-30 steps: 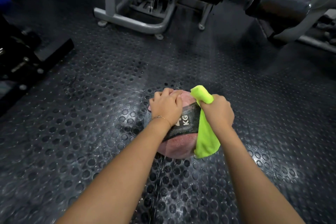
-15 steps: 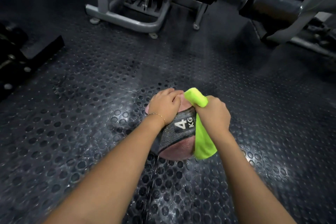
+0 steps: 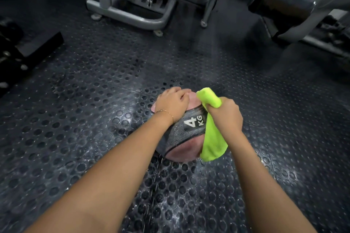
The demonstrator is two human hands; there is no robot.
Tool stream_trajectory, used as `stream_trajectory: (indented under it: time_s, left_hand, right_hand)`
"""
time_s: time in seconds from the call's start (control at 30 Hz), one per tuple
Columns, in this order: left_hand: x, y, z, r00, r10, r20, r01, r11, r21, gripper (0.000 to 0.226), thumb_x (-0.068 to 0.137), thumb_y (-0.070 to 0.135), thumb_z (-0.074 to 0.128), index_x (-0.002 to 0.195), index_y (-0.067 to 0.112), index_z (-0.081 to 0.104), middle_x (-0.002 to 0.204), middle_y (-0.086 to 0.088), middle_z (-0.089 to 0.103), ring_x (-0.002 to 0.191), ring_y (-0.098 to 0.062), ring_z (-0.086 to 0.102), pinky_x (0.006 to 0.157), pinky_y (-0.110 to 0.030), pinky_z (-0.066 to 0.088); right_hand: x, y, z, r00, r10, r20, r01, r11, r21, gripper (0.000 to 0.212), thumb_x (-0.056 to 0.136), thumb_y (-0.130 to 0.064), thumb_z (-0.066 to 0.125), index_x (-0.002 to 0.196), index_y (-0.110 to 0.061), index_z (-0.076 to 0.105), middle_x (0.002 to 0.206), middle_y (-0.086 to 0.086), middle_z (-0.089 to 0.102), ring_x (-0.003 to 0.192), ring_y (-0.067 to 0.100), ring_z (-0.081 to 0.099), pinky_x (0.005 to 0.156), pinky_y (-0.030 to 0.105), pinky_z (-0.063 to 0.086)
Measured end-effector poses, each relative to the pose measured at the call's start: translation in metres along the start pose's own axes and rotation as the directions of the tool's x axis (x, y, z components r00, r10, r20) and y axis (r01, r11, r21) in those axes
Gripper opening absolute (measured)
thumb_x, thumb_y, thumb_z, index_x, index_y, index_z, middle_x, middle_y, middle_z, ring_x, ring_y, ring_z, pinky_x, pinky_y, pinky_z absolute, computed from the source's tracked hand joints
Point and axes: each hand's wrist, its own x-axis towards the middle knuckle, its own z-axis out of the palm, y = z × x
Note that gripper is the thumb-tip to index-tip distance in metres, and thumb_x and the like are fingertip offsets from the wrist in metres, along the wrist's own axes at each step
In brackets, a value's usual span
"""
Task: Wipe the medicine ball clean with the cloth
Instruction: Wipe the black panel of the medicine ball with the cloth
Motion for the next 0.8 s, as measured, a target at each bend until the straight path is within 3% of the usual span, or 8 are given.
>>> stream_trajectory:
  time_s: [0.2, 0.33, 0.47, 0.67, 0.8]
  left_hand:
    - [-0.01, 0.008, 0.001, 0.999, -0.03, -0.042, 0.033, 0.996, 0.083, 0.038, 0.095, 0.033, 0.035, 0.128, 0.036, 0.055, 0.138, 0.0, 0.048, 0.125, -0.025, 0.044, 0.106, -0.036, 0.034]
    - [-0.009, 0.013, -0.01, 0.994, 0.109, 0.005, -0.108, 0.978, 0.177, 0.036, 0.097, 0.03, 0.035, 0.124, 0.019, 0.054, 0.127, -0.008, 0.054, 0.115, -0.028, 0.052, 0.095, -0.036, 0.039]
    - [-0.014, 0.019, 0.004, 0.958, 0.259, 0.122, -0.277, 0.947, 0.164, 0.041, 0.1, 0.026, 0.03, 0.135, 0.016, 0.048, 0.144, -0.002, 0.045, 0.133, -0.02, 0.039, 0.112, -0.033, 0.027]
    - [-0.014, 0.013, -0.005, 0.983, 0.172, 0.063, -0.178, 0.978, 0.113, 0.039, 0.1, 0.02, 0.03, 0.132, 0.015, 0.053, 0.142, 0.0, 0.047, 0.132, -0.016, 0.039, 0.11, -0.025, 0.024]
    - [-0.018, 0.008, -0.005, 0.983, 0.172, 0.061, -0.176, 0.982, 0.071, 0.04, 0.1, 0.019, 0.03, 0.132, 0.013, 0.052, 0.141, -0.002, 0.049, 0.132, -0.015, 0.038, 0.111, -0.024, 0.022]
  right_hand:
    - [0.004, 0.008, 0.004, 1.0, -0.005, 0.026, 0.005, 1.0, 0.002, 0.031, 0.085, -0.042, 0.054, 0.082, -0.012, 0.061, 0.087, 0.012, 0.066, 0.087, 0.036, 0.059, 0.064, 0.033, 0.041]
    - [0.009, 0.009, 0.004, 1.0, 0.011, 0.008, -0.01, 0.999, -0.037, 0.031, 0.086, -0.04, 0.054, 0.092, -0.011, 0.061, 0.098, 0.014, 0.065, 0.096, 0.038, 0.057, 0.067, 0.035, 0.038]
    - [0.006, 0.015, -0.001, 0.999, -0.01, 0.048, 0.012, 0.999, -0.034, 0.032, 0.086, -0.04, 0.054, 0.1, -0.012, 0.061, 0.105, 0.014, 0.064, 0.102, 0.038, 0.054, 0.075, 0.038, 0.042]
    - [-0.004, 0.01, -0.01, 0.984, -0.106, 0.146, 0.102, 0.994, 0.036, 0.033, 0.081, -0.044, 0.06, 0.099, -0.017, 0.063, 0.102, 0.009, 0.066, 0.1, 0.033, 0.056, 0.078, 0.039, 0.047]
    - [0.008, 0.004, -0.011, 0.986, -0.029, 0.164, 0.019, 0.998, 0.064, 0.032, 0.078, -0.045, 0.063, 0.093, -0.016, 0.063, 0.098, 0.008, 0.067, 0.098, 0.033, 0.06, 0.074, 0.036, 0.045]
